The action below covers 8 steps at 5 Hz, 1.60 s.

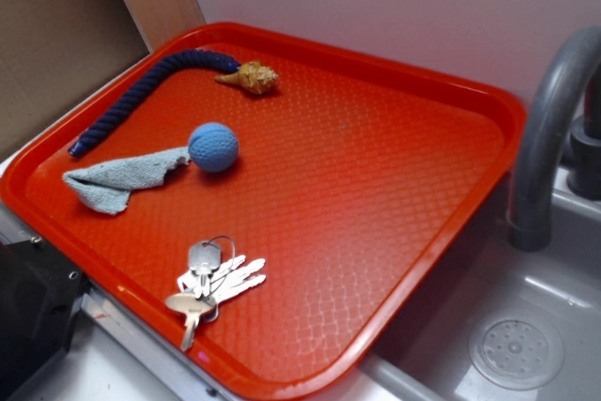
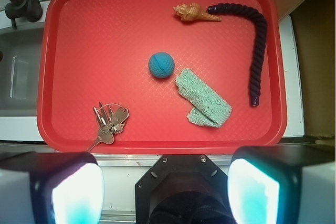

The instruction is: Grab the blue ball.

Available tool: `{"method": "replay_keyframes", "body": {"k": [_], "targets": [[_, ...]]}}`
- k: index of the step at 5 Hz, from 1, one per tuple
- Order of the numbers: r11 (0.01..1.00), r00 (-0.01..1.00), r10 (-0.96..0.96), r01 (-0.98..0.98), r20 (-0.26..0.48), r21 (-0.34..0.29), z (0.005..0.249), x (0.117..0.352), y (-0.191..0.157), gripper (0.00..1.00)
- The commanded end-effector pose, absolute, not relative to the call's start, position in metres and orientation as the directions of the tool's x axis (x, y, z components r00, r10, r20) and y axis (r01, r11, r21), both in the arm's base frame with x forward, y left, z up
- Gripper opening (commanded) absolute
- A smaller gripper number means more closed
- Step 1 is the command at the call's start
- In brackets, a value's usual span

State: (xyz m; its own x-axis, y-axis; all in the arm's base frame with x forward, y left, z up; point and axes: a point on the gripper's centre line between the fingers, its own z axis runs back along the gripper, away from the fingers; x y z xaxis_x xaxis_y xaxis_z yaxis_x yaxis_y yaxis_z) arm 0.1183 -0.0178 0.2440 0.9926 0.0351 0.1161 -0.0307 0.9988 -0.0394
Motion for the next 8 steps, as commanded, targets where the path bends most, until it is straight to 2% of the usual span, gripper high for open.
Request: {"method": "replay_keyframes", "body": {"k": [1, 2, 3, 4, 7, 8], "targets": [[0.999, 0.993, 0.035, -0.031, 0.116, -0.039, 0.244, 0.118, -0.018, 1.0], [0.975, 0.968, -0.22, 0.217, 0.123, 0.036, 0.194, 0.121, -0.068, 1.0], [0.89, 0.886, -0.456, 0.453, 0.089, 0.048, 0.149, 0.125, -0.093, 1.0], [0.81, 0.808, -0.587, 0.587, 0.057, 0.019, 0.123, 0.132, -0.098, 1.0], [0.81, 0.808, -0.587, 0.587, 0.057, 0.019, 0.123, 0.132, -0.098, 1.0], [0.829, 0.824, -0.559, 0.558, 0.086, 0.036, 0.11, 0.161, -0.07, 1.0]]}}
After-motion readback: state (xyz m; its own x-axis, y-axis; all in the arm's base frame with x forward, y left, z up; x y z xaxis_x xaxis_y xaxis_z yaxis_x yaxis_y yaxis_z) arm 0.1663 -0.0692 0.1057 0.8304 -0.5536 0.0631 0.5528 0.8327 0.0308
